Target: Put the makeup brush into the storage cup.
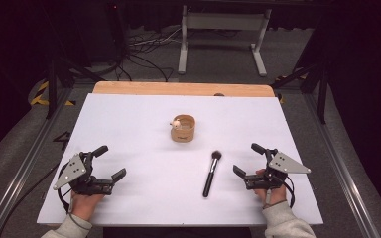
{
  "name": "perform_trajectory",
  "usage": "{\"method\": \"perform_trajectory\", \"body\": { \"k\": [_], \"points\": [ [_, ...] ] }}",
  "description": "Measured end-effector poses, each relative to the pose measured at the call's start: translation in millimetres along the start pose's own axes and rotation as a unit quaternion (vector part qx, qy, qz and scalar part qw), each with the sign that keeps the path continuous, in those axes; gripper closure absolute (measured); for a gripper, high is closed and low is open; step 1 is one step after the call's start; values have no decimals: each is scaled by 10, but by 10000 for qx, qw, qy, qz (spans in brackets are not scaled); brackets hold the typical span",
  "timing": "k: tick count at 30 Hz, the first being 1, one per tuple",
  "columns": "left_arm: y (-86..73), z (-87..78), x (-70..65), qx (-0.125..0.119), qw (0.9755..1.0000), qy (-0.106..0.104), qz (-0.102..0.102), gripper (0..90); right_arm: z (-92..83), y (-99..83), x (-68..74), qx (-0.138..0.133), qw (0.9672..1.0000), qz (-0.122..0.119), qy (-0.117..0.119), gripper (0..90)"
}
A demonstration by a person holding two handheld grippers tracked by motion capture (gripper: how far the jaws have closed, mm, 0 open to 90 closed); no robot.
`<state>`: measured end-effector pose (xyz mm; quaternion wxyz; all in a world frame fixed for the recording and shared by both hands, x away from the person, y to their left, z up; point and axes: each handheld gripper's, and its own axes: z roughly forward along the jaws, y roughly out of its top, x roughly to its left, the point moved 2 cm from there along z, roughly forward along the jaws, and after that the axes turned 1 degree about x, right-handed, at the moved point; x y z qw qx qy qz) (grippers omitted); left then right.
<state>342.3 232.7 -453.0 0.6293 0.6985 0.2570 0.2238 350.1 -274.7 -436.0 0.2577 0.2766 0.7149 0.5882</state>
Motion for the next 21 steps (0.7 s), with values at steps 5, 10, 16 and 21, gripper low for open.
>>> {"method": "perform_trajectory", "body": {
  "k": [5, 10, 16, 21],
  "points": [
    [7, -5, -12, 6, 10000, -20, 73, 9, -1, 4, -3, -1, 10000, -15, 6, 0],
    [9, -4, -13, 7, 10000, -60, 36, 9, -16, 9, -12, -31, 10000, 2, -25, 0],
    [6, 0, -10, 55, 10000, -31, -5, 11, -21, 9, -15, -29, 10000, 14, -40, 0],
    [7, -1, -11, 74, 10000, -51, 18, 12, -2, 10, -9, -1, 10000, 49, -33, 0]
  ]
}}
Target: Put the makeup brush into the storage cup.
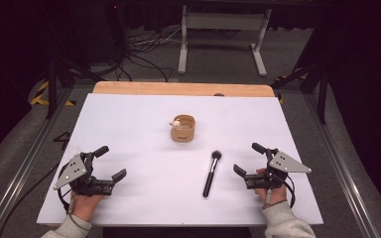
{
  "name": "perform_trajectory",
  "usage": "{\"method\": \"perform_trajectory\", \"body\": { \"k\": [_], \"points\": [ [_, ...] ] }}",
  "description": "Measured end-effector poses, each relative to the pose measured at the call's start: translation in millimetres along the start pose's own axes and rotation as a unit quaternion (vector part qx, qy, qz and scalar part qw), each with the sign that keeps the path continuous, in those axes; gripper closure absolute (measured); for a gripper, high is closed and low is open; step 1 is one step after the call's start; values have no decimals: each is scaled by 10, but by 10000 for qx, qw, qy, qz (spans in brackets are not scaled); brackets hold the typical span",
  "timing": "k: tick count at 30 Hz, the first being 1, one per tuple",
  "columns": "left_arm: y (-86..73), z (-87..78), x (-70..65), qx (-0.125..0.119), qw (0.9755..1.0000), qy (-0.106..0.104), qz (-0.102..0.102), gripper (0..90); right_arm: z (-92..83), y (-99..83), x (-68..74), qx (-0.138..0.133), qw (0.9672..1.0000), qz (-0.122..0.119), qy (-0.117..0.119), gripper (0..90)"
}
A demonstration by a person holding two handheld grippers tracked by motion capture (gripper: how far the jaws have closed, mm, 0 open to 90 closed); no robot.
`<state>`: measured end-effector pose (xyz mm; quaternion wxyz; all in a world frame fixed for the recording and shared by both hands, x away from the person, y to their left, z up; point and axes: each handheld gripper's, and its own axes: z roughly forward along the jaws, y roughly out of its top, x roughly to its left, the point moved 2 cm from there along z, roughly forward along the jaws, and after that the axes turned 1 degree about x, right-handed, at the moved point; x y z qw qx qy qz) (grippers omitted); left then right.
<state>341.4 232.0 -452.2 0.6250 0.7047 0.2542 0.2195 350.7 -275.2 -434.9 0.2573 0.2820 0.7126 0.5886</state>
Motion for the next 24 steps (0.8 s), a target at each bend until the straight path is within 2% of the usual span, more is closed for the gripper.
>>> {"method": "perform_trajectory", "body": {
  "k": [2, 6, 11, 15, 17, 22, 24],
  "points": [
    [-1, 1, 3, 11, 10000, 12, -7, 12, 25, 18, 19, 17, 10000, -13, -93, 0],
    [-3, 11, 0, 31, 10000, 33, -6, 12, 73, 77, 68, 16, 9999, -25, -110, 0],
    [-3, 9, -2, 53, 10000, 33, 16, 12, 144, 114, 120, 74, 10000, -50, -30, 0],
    [-2, 5, 1, 39, 10000, 67, 27, 13, 187, 179, 152, 45, 9999, -135, -68, 0],
    [-1, 0, 3, 43, 10000, 68, 30, 14, 211, 222, 166, 66, 9999, -82, -69, 0],
    [1, -1, 3, 36, 10000, 65, 28, 15, 277, 246, 182, 119, 9999, 35, 68, 0],
    [2, -1, 2, 30, 10000, 66, 22, 15, 311, 260, 195, 103, 9997, 76, 201, 0]
  ]
}}
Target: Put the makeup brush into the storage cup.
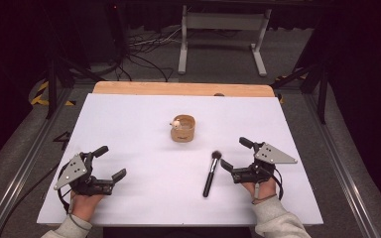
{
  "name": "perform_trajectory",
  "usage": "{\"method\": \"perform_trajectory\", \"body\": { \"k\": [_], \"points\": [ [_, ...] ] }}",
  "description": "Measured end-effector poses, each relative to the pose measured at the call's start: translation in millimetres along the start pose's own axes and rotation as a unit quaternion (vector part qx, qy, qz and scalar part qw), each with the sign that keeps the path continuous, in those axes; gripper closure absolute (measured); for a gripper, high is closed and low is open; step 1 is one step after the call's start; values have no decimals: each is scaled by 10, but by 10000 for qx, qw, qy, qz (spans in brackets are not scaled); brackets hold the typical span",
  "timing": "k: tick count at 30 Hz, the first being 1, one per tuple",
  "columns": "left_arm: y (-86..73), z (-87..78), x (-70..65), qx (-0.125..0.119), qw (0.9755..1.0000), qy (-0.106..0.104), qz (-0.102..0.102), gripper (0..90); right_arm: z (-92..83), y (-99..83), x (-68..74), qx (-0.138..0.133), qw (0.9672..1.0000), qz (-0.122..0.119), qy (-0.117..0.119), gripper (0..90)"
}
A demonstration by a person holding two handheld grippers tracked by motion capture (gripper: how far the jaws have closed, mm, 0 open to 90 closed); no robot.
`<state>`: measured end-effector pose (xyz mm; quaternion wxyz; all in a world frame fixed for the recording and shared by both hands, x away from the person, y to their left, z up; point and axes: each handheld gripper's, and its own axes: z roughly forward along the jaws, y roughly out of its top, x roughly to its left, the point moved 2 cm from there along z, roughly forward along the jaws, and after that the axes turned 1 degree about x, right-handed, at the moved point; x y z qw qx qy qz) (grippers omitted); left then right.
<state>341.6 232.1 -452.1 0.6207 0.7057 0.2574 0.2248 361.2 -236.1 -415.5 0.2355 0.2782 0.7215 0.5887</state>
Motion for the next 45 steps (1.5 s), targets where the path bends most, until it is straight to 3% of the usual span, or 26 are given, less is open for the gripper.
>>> {"method": "perform_trajectory", "body": {
  "k": [9, 12, 13, 17, 21, 27, 31, 33, 35, 37, 38, 42, 45],
  "points": [
    [3, -11, 5, -16, 10000, 31, -5, 15, 38, 132, 16, 69, 9999, 8, 154, 0],
    [4, -10, 3, -14, 10000, 34, -2, 15, 42, 185, 14, 221, 9990, 4, 380, 25],
    [4, -10, 2, -12, 10000, 34, -2, 15, 52, 219, 17, 302, 9979, 93, 567, 41],
    [5, -10, 0, 10, 10000, 34, 5, 17, 63, 247, -4, 251, 9971, 232, 676, 39],
    [4, -7, -1, 36, 10000, 52, 24, 19, 109, 292, -32, 507, 9951, 345, 779, 17],
    [6, -15, 5, 32, 9999, 94, 40, 28, 157, 425, -8, 1019, 9927, -23, 653, 35],
    [6, -13, 3, 57, 9999, 137, 52, 29, 202, 483, -24, 1489, 9877, -135, 452, 39],
    [9, -17, 3, 58, 9997, 223, 70, 32, 240, 490, -53, 1807, 9828, -181, 335, 43],
    [8, -22, 11, 70, 9997, 231, 47, 31, 275, 481, -88, 2036, 9784, -75, 360, 43],
    [8, -27, 21, 66, 9997, 236, 23, 31, 287, 479, -100, 2107, 9769, -42, 355, 43],
    [10, -28, 24, 46, 9997, 244, 31, 31, 314, 477, -120, 2285, 9730, 11, 322, 38],
    [11, -27, 27, 58, 9997, 253, 43, 31, 339, 505, -129, 2425, 9696, 16, 313, 40],
    [14, -27, 25, 65, 9996, 255, 27, 32, 368, 515, -137, 2654, 9636, 61, 305, 43]
  ]
}}
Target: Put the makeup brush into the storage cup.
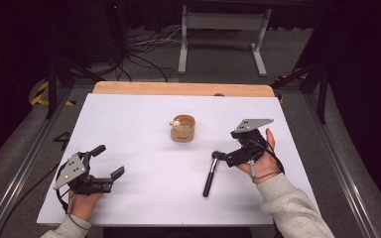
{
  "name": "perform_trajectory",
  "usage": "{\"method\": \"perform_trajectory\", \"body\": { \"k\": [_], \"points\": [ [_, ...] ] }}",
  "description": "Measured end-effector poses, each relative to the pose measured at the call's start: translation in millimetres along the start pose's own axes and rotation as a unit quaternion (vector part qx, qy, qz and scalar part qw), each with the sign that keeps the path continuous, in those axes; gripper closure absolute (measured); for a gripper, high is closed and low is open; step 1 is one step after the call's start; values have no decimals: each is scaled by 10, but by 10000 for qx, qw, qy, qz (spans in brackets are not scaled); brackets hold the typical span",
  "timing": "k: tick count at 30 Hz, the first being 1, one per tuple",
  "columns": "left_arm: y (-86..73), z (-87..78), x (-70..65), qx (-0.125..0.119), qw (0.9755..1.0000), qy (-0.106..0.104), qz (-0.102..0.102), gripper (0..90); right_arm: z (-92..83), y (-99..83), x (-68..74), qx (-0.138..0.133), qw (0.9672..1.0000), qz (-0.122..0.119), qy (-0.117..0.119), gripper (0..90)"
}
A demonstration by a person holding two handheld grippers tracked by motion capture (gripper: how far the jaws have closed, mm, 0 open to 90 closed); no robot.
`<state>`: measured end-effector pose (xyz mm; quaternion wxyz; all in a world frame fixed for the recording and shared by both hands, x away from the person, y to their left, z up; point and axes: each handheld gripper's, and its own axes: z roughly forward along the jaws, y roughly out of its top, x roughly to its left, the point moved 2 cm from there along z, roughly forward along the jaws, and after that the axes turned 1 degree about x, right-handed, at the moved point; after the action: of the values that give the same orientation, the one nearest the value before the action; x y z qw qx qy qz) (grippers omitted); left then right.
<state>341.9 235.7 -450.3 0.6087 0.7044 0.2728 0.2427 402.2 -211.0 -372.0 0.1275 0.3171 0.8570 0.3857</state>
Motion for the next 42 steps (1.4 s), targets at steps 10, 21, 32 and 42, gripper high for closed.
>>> {"method": "perform_trajectory", "body": {
  "k": [10, 21, 32, 42],
  "points": [
    [7, -6, 3, 14, 10000, -32, -31, 40, 53, 83, 1, 711, 9969, 292, 179, 44],
    [8, -6, 12, 30, 10000, -45, -41, 41, 165, 122, -31, 1480, 9869, 640, 77, 35],
    [8, -2, 26, 52, 9999, -27, -87, 47, 326, 94, -60, 1985, 9730, 1176, 50, 46],
    [9, -5, 29, 59, 9999, 3, -133, 52, 478, 68, -15, 2282, 9606, 1581, -85, 67]
  ]
}}
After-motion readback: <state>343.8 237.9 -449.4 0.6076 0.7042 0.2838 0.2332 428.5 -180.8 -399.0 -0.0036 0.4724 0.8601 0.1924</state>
